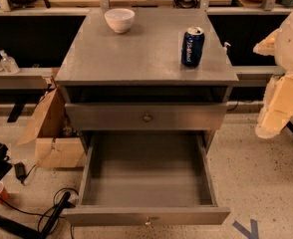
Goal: Place pepsi can into middle drawer
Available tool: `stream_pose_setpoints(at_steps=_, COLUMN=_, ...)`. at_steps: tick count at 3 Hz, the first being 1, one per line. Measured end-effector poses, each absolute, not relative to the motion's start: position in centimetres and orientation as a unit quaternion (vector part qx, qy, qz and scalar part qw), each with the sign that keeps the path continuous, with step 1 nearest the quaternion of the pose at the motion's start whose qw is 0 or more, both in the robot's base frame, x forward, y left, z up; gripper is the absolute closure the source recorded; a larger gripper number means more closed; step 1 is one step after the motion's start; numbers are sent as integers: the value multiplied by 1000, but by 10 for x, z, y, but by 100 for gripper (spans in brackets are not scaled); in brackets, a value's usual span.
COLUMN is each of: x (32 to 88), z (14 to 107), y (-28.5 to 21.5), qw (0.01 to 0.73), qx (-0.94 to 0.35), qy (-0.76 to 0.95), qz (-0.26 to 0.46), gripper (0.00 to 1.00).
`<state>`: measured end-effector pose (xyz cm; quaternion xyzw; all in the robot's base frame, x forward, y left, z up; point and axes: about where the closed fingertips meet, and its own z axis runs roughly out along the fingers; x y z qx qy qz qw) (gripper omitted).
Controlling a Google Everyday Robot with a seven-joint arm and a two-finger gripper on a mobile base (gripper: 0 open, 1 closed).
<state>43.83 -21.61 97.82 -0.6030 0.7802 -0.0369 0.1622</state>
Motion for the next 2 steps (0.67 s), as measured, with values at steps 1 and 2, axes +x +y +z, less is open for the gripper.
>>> stream_pose_setpoints(at_steps=1, x=438, z=978, y=-216, qw=162, qx=-603, qy=780, qz=-37, gripper=0)
stream_pose_setpoints(at_steps=2, x=454, z=977, y=-214, qw=190, qx=-598, qy=778, qz=-26, gripper=0)
